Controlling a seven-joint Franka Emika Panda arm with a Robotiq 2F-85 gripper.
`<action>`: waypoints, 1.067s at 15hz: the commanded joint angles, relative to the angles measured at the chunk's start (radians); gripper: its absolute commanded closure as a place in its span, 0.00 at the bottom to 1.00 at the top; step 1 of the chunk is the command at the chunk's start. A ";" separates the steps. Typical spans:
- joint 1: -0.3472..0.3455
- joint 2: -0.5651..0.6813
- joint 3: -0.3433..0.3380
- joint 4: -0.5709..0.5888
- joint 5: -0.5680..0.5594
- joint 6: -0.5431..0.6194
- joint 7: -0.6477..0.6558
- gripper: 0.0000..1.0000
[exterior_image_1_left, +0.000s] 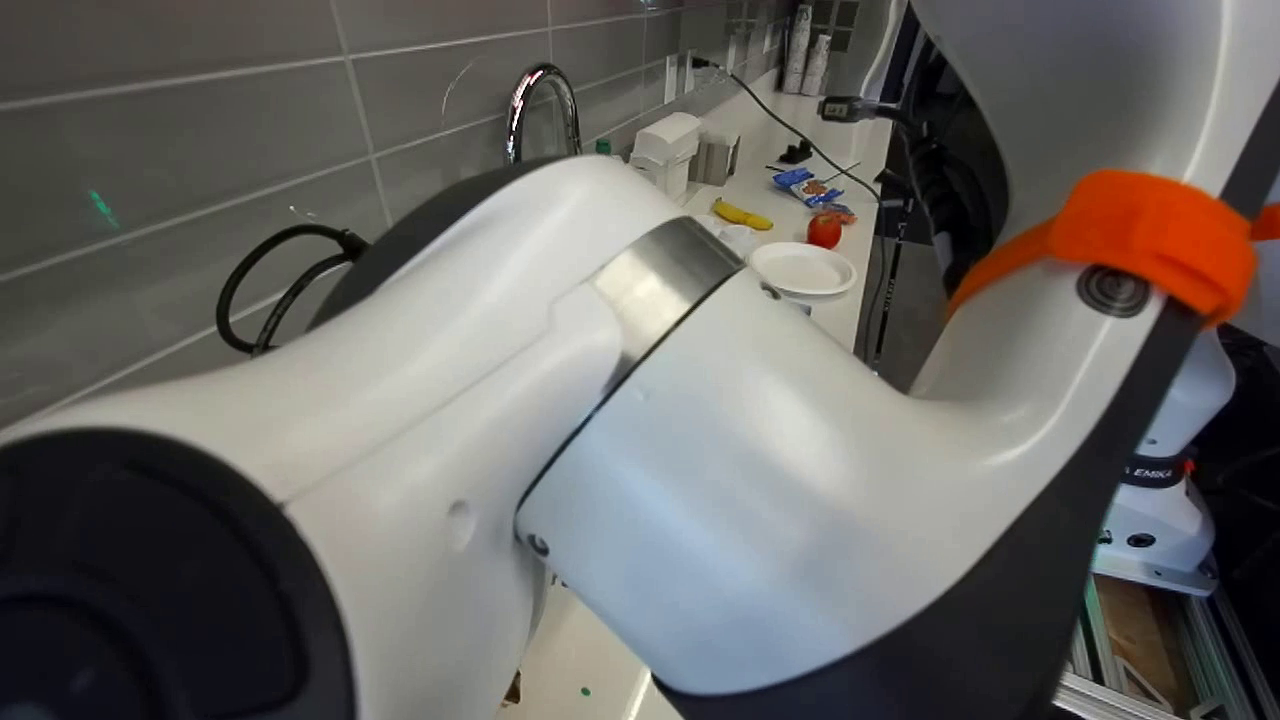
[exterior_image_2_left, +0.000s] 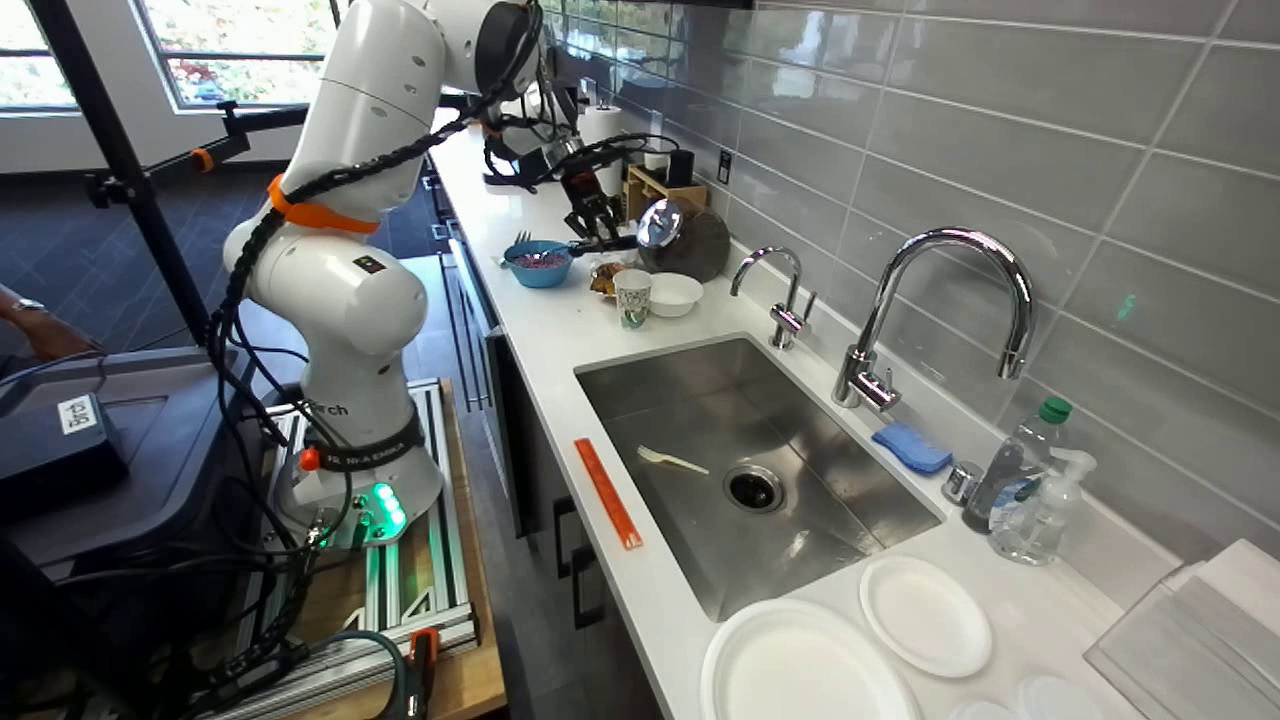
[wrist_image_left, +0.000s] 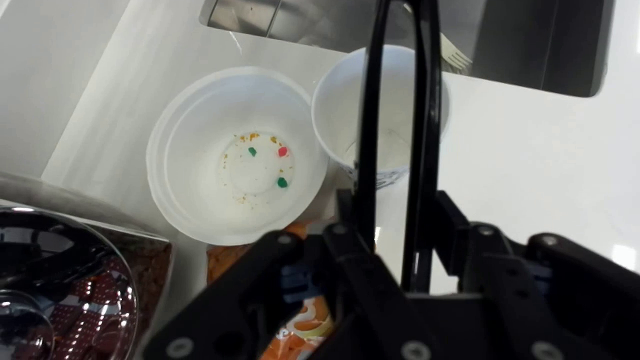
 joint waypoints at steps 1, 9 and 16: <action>0.020 -0.014 0.013 -0.005 0.008 -0.019 0.002 0.85; 0.064 -0.014 0.012 -0.033 -0.035 0.003 0.049 0.60; 0.084 -0.010 0.005 -0.018 -0.060 -0.038 0.040 0.85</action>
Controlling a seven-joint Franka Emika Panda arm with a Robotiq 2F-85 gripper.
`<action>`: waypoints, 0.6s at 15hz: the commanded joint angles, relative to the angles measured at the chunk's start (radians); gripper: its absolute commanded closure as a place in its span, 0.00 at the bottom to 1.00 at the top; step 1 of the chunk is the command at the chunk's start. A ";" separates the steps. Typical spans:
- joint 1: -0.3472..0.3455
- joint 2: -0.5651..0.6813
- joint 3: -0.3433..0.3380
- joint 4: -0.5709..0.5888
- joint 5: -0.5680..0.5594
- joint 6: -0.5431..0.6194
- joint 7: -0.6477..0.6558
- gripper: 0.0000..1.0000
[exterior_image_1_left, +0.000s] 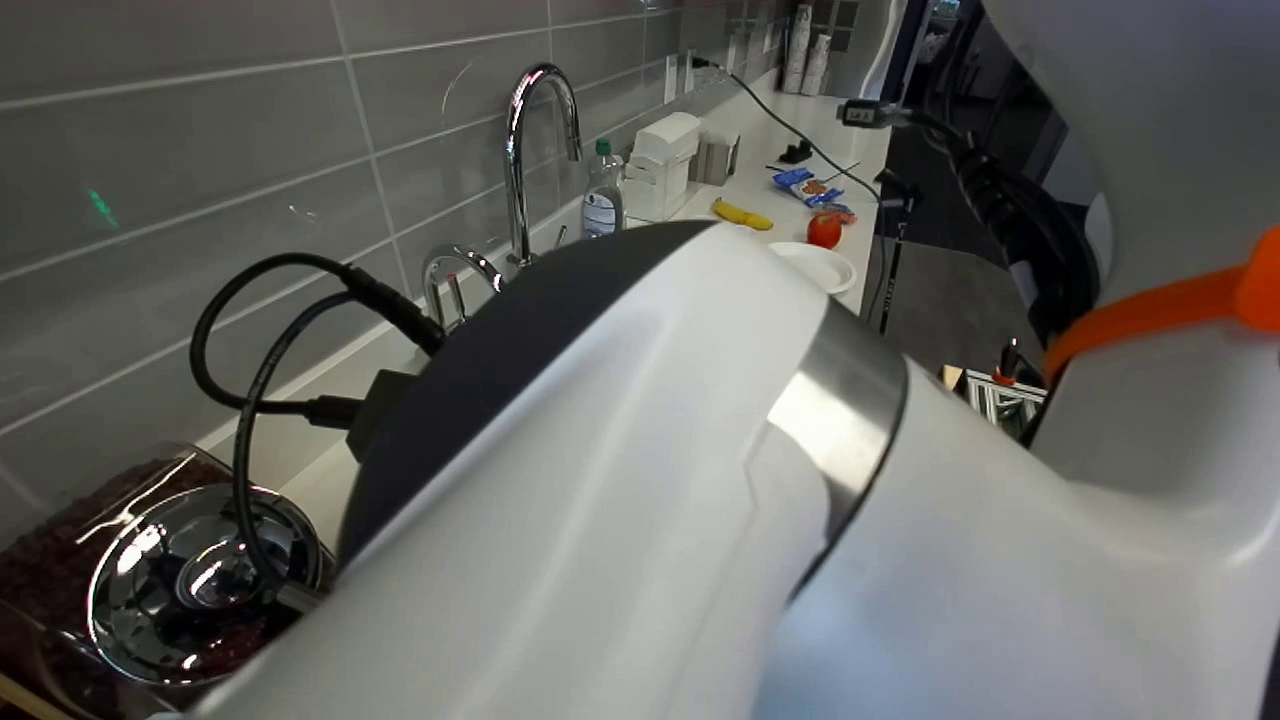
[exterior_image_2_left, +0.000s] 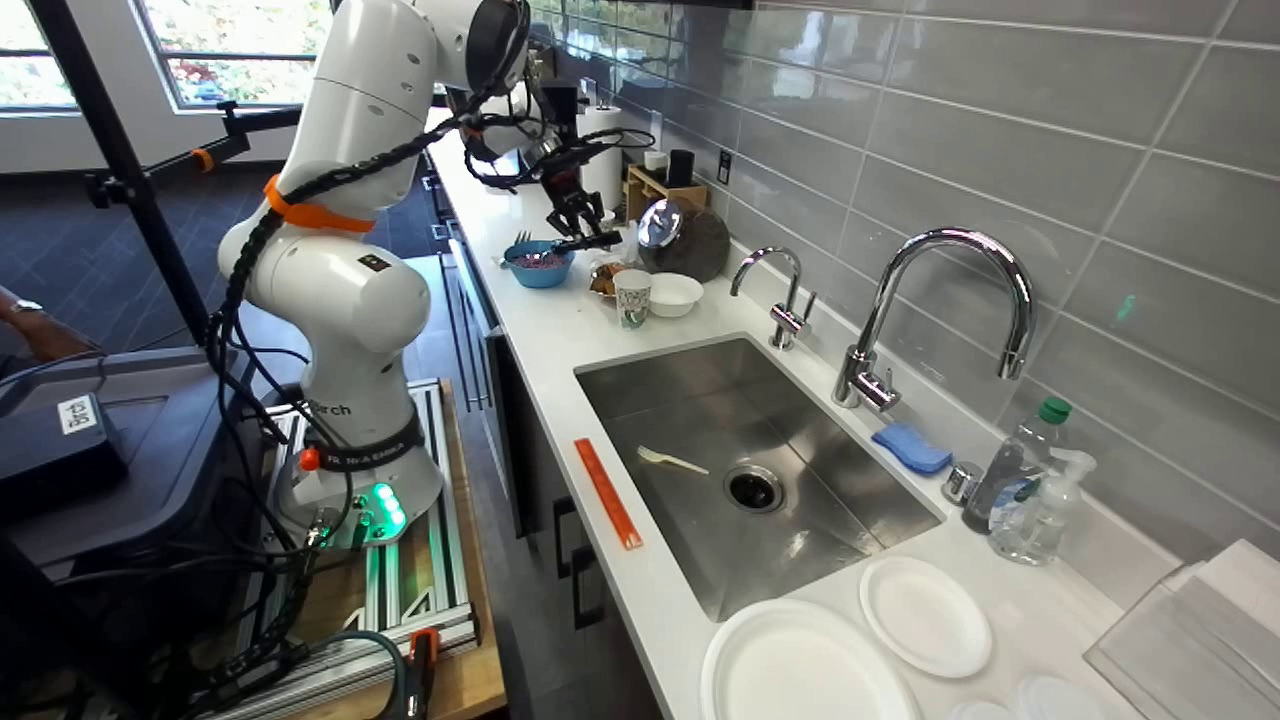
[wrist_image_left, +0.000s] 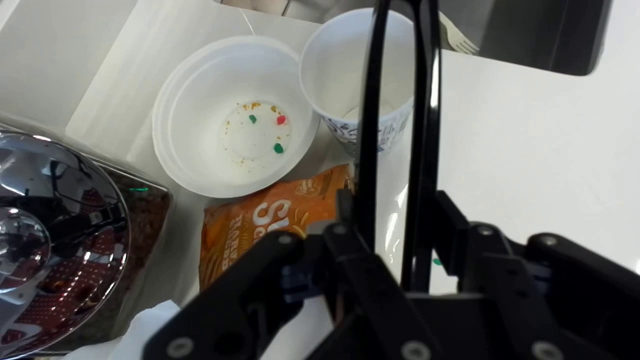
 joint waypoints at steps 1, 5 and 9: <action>0.048 0.010 -0.012 0.032 -0.041 -0.082 -0.010 0.85; 0.100 0.031 -0.015 0.074 -0.093 -0.192 -0.032 0.85; 0.122 0.053 -0.016 0.101 -0.095 -0.230 -0.053 0.85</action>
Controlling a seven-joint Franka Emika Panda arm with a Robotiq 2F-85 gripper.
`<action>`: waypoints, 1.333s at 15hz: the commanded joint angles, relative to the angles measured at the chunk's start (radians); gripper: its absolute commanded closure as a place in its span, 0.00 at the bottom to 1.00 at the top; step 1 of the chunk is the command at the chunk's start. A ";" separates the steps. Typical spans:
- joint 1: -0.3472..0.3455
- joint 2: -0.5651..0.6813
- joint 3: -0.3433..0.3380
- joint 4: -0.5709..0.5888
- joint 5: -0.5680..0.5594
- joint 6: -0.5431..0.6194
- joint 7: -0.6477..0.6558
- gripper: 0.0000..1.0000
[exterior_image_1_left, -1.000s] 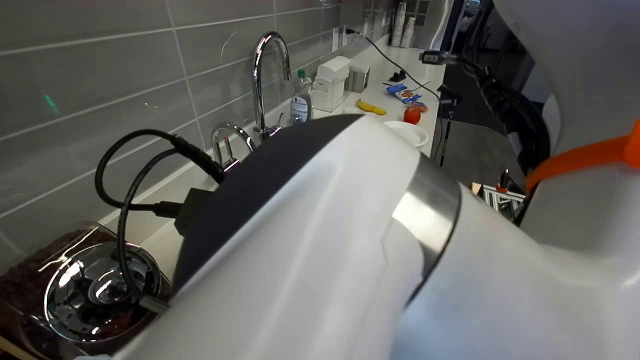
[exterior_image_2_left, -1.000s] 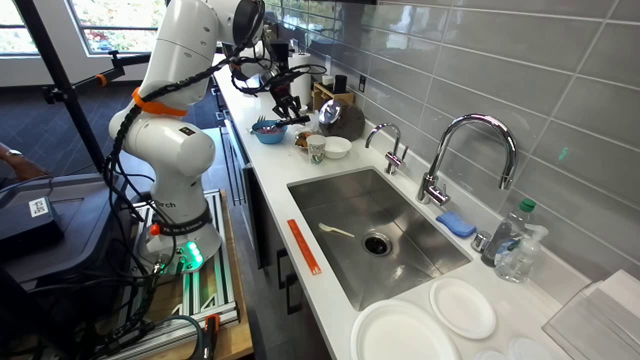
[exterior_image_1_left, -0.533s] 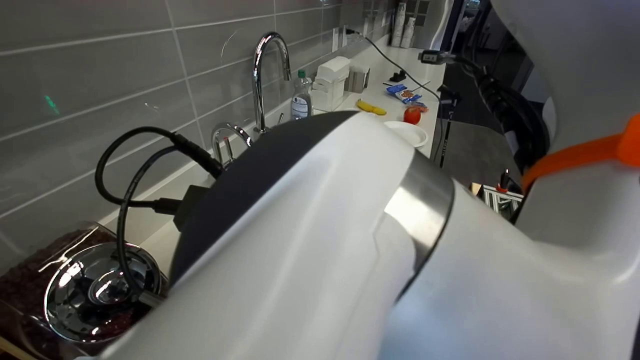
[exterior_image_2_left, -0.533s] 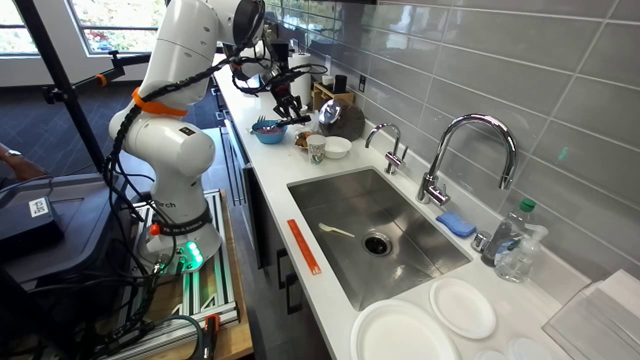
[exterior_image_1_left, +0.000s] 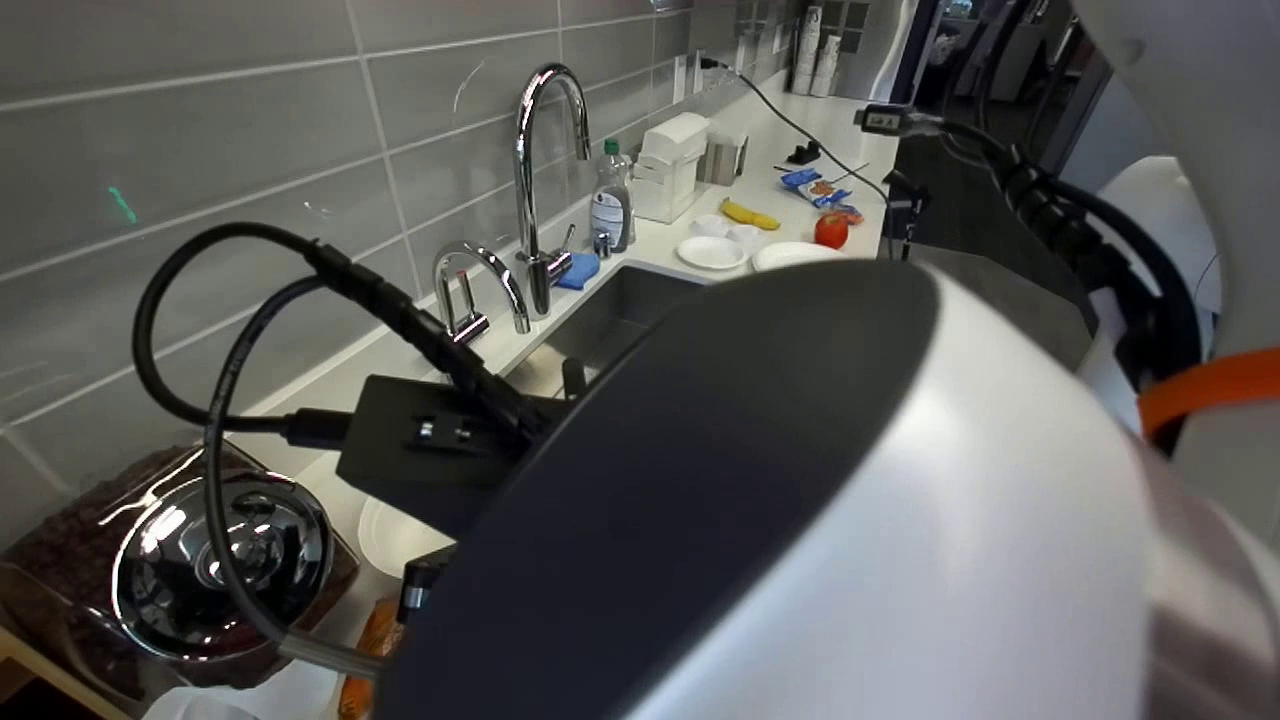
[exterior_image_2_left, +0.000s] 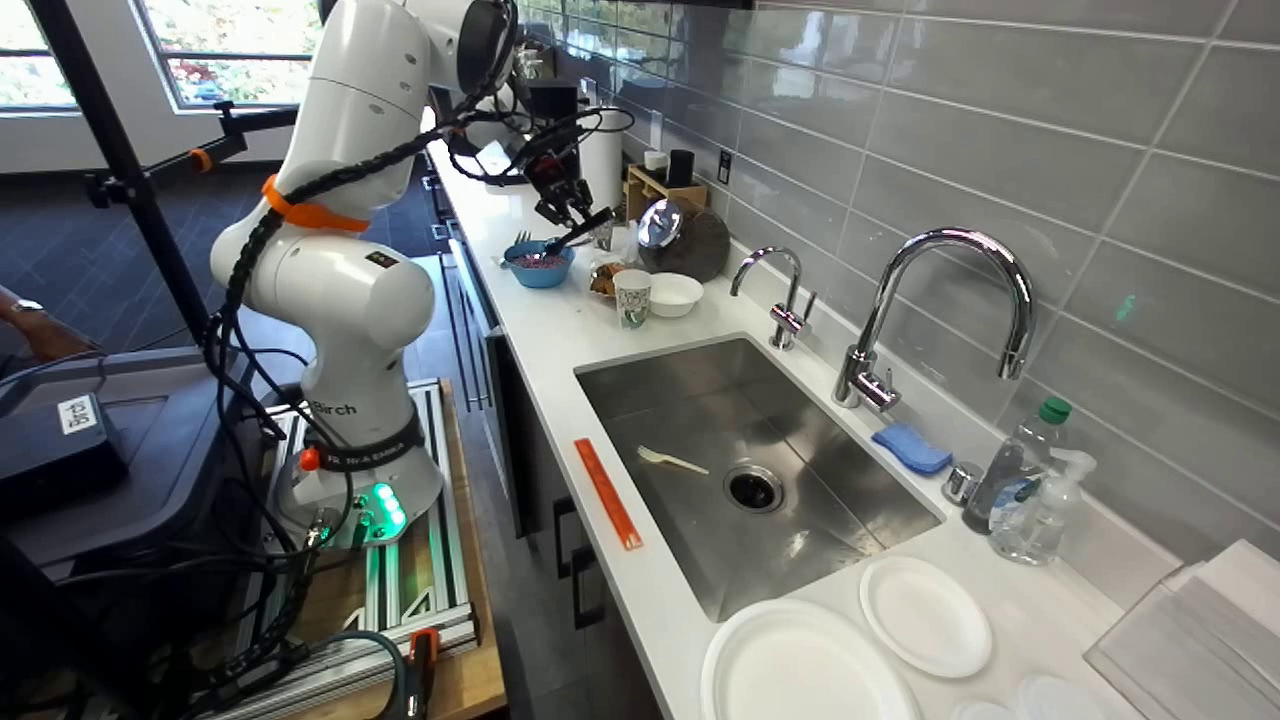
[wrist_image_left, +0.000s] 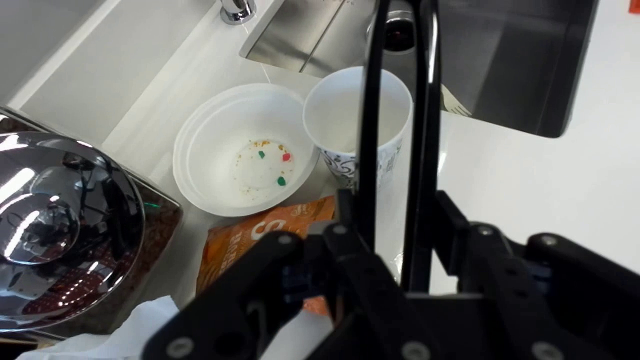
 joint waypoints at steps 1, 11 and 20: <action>0.024 0.042 -0.011 0.049 -0.013 -0.040 -0.028 0.85; 0.053 0.097 -0.032 0.128 -0.025 -0.120 -0.067 0.85; 0.076 0.146 -0.049 0.180 -0.025 -0.138 -0.121 0.85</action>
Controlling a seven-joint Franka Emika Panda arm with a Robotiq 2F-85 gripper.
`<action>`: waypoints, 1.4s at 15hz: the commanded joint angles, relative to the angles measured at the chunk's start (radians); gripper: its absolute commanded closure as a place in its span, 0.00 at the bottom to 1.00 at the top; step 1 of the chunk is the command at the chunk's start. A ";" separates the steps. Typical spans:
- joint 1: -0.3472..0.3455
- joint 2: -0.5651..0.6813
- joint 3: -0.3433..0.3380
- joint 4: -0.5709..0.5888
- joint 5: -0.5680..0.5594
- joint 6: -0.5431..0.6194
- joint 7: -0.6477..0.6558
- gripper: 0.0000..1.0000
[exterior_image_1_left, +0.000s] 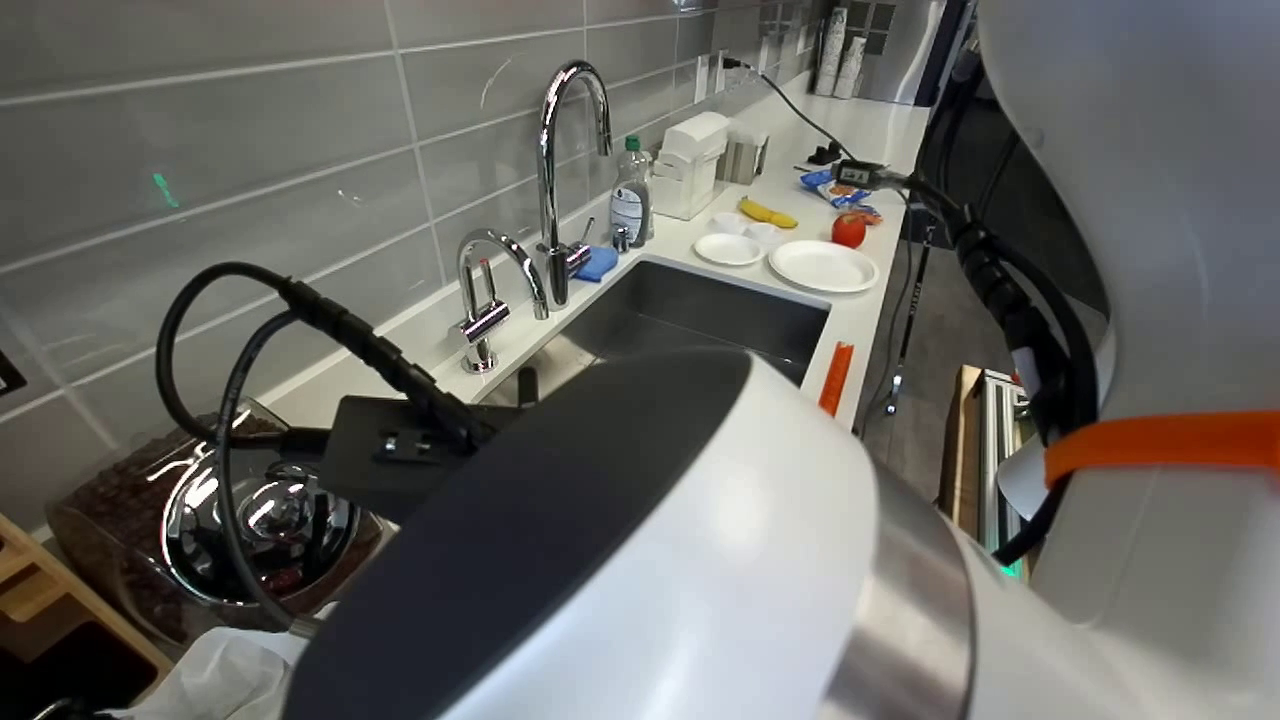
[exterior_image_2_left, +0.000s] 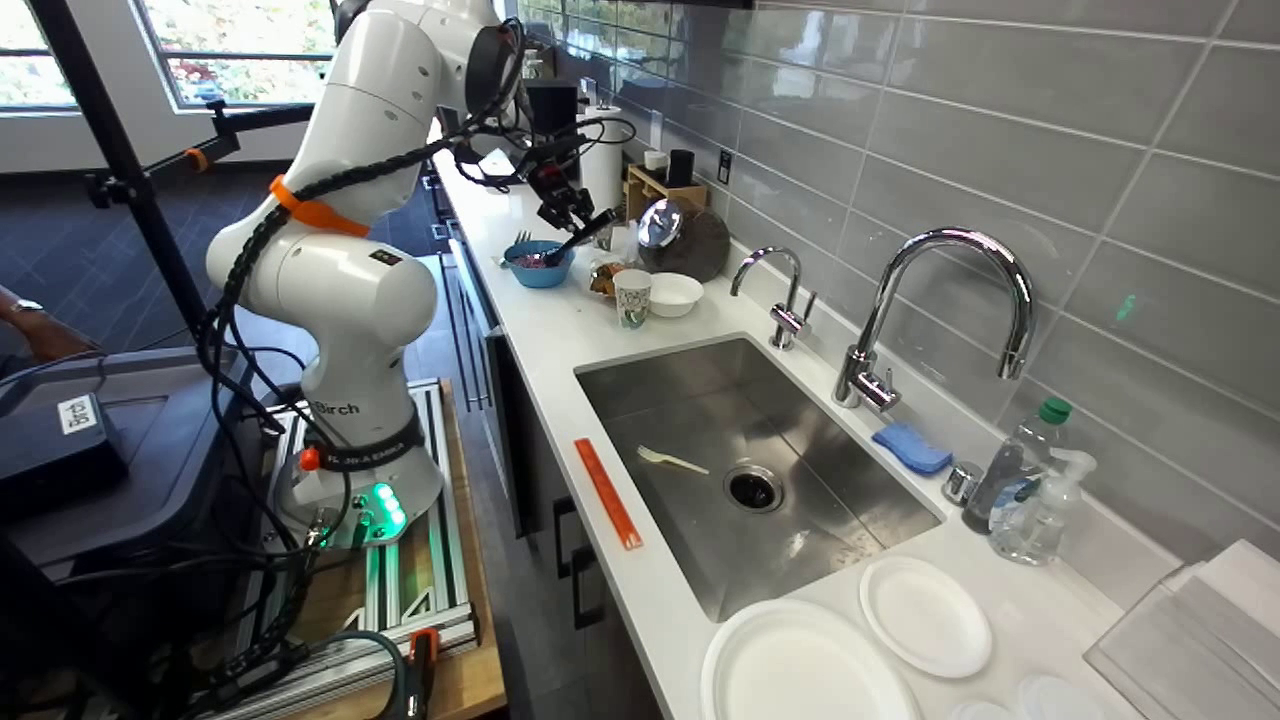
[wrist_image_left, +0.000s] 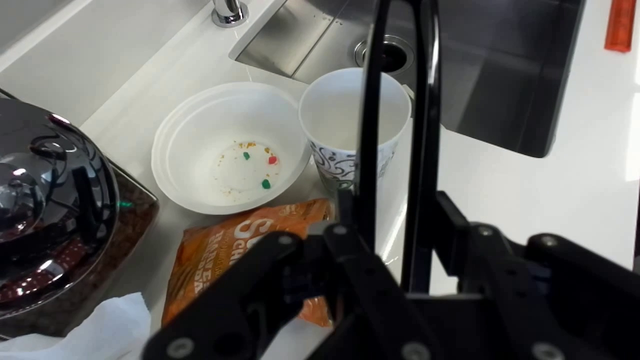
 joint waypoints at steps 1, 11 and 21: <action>0.025 0.039 -0.017 0.053 -0.023 -0.037 -0.028 0.85; 0.059 0.073 -0.047 0.105 -0.054 -0.061 -0.059 0.55; 0.083 0.095 -0.061 0.136 -0.069 -0.088 -0.097 0.30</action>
